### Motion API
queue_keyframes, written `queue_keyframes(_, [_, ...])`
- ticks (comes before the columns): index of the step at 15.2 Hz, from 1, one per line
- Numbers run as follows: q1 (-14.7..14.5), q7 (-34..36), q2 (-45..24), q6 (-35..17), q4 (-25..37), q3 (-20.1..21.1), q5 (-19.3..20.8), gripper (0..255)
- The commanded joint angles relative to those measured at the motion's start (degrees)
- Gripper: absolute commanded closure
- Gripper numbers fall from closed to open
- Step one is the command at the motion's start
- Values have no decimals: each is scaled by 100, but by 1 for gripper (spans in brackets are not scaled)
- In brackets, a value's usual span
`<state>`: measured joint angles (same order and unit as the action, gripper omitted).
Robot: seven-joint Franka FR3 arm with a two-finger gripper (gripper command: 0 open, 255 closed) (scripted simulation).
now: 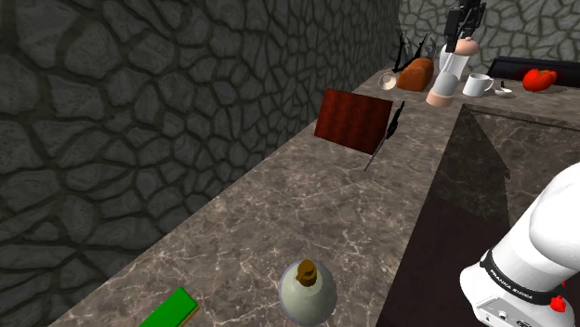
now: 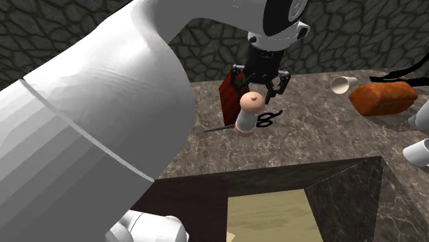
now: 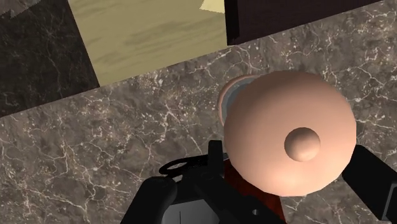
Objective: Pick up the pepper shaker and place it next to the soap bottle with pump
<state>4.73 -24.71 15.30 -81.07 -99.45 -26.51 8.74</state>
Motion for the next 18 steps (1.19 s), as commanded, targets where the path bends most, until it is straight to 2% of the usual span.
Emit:
queue_keyframes(1, [-59, 313, 337, 69, -276, 228, 57, 255])
queue_keyframes(9, [-203, 1473, 1567, 281, -1387, 1170, -38, 255])
queue_keyframes(18, [-408, 2694, 2505, 561, -2131, 2225, -628, 255])
